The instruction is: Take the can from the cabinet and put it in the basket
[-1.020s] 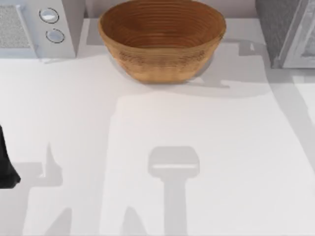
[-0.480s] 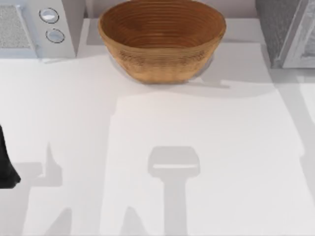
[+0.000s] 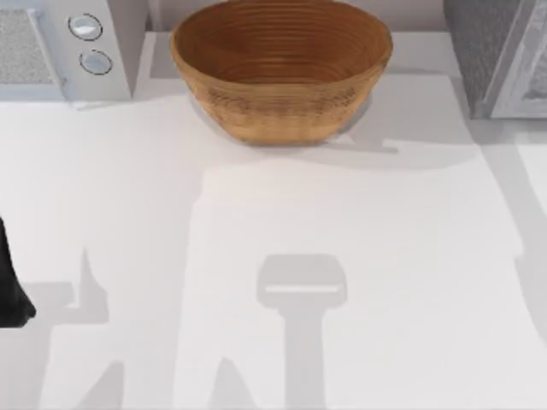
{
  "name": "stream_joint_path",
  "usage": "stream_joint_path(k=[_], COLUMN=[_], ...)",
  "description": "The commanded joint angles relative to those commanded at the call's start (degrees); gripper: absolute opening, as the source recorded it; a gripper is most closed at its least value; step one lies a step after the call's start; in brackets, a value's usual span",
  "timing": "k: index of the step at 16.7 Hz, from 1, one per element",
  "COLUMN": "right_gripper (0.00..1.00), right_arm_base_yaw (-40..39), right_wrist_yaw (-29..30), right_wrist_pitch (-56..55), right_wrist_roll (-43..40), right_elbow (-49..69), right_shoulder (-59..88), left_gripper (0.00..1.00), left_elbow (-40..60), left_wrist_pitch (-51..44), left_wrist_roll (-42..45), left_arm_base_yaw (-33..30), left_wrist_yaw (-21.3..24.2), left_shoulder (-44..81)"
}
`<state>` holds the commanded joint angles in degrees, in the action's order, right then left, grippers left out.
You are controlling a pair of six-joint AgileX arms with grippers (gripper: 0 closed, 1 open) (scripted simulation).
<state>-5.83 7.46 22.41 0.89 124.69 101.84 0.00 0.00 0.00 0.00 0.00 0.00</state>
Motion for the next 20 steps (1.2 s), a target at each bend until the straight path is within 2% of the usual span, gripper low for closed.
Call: stream_joint_path(k=[6,11,20], right_gripper=[1.00,1.00,0.32], right_arm_base_yaw=[0.8,0.9,0.9], right_wrist_yaw=[-0.7,-0.8,-0.8], right_wrist_pitch=[3.1,3.5,3.5], right_wrist_roll=[0.0,0.0,0.0], right_elbow=[12.7,14.2,14.2], right_shoulder=[9.6,10.7,10.7], left_gripper=[1.00,1.00,1.00], left_elbow=[0.0,0.0,0.0], left_wrist_pitch=[0.0,0.0,0.0], left_wrist_roll=[0.0,0.0,0.0], left_arm_base_yaw=[0.0,0.0,0.0], left_wrist_yaw=[0.0,0.0,0.0], left_shoulder=[0.0,0.0,0.0])
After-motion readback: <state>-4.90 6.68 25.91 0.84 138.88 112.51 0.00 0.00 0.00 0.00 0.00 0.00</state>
